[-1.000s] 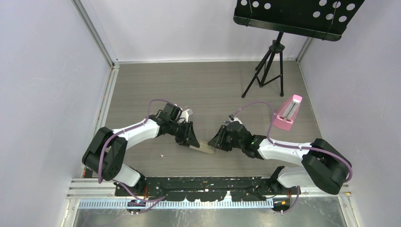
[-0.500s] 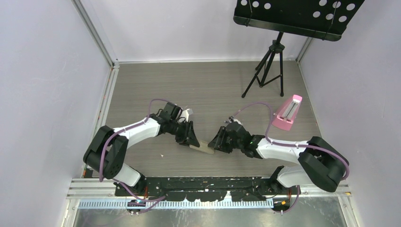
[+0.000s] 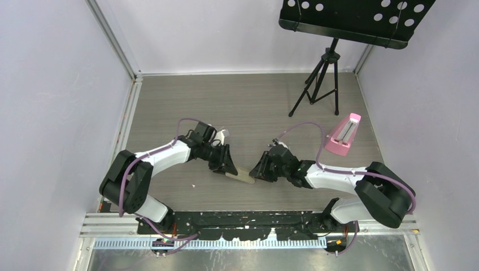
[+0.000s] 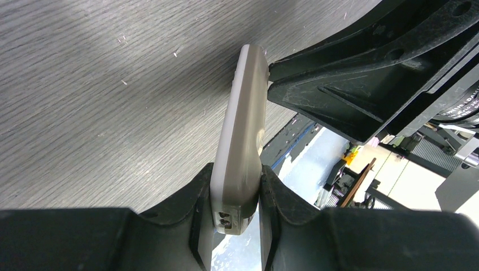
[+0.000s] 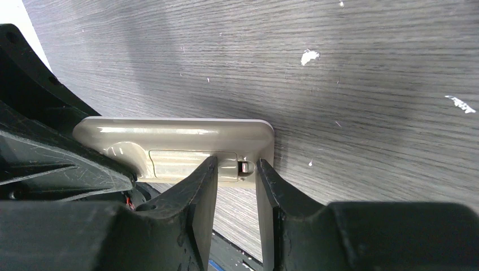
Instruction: Load the batteries into the remote control
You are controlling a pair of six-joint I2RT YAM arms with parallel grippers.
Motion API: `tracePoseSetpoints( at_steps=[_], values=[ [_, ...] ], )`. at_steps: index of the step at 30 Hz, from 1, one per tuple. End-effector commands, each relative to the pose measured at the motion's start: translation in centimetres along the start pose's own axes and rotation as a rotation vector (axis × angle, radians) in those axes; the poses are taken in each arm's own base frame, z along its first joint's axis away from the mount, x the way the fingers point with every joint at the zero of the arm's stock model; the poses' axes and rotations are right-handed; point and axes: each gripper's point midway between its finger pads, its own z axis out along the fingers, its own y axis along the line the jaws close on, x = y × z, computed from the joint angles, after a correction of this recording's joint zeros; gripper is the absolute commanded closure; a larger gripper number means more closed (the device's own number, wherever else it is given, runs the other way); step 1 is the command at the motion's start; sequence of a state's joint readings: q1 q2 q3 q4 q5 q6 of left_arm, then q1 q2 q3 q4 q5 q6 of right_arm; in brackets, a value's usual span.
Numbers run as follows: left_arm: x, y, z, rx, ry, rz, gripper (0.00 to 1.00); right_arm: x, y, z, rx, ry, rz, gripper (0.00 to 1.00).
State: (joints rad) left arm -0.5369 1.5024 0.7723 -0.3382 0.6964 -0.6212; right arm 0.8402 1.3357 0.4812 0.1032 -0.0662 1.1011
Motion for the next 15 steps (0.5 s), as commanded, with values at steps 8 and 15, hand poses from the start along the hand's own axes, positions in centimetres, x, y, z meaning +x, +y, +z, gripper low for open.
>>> tracePoseSetpoints(
  at_steps=[8,15],
  values=[
    [0.86,3.68,0.63,-0.166,-0.008,-0.017,1.0,-0.59,3.28,-0.27,-0.085,-0.007,0.012,0.71],
    [0.91,3.76,0.62,-0.167,-0.01,-0.017,1.0,-0.67,3.49,-0.19,-0.087,-0.011,0.013,0.74]
  ],
)
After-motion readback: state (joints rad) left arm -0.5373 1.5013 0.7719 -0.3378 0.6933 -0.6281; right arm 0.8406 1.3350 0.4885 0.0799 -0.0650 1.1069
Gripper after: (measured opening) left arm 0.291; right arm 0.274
